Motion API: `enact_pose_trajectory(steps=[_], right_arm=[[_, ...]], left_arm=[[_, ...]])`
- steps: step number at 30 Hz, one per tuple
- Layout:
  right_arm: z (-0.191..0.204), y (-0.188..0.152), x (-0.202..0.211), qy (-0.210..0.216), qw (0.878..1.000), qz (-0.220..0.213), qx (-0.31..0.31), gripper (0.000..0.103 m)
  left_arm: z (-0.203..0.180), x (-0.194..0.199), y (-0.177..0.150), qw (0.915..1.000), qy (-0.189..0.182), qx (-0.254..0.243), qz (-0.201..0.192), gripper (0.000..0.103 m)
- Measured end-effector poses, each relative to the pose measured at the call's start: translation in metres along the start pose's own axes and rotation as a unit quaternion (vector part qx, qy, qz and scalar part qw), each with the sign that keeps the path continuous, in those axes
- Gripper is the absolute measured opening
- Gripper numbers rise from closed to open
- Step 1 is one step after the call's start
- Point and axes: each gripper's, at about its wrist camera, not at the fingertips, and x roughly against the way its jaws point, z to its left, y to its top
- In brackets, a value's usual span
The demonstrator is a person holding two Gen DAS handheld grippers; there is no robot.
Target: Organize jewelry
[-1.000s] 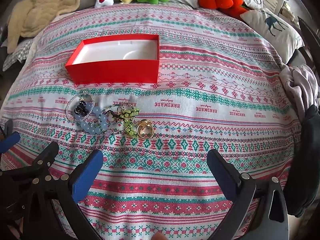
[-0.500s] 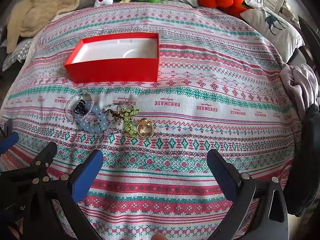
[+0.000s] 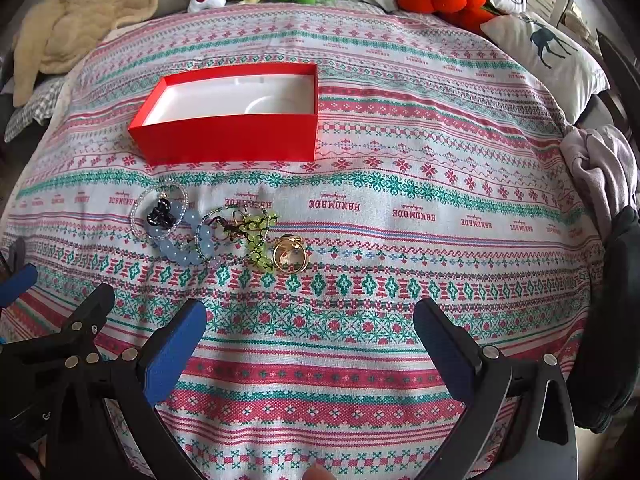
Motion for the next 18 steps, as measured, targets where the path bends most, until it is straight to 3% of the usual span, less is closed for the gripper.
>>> enact_pose_trajectory(steps=[18], right_arm=[[-0.006,0.005,0.008,-0.025,1.000,-0.016,0.004,0.103]], left_arm=[[0.012,-0.001,0.001,0.9994,0.000,0.028,0.018,0.103]])
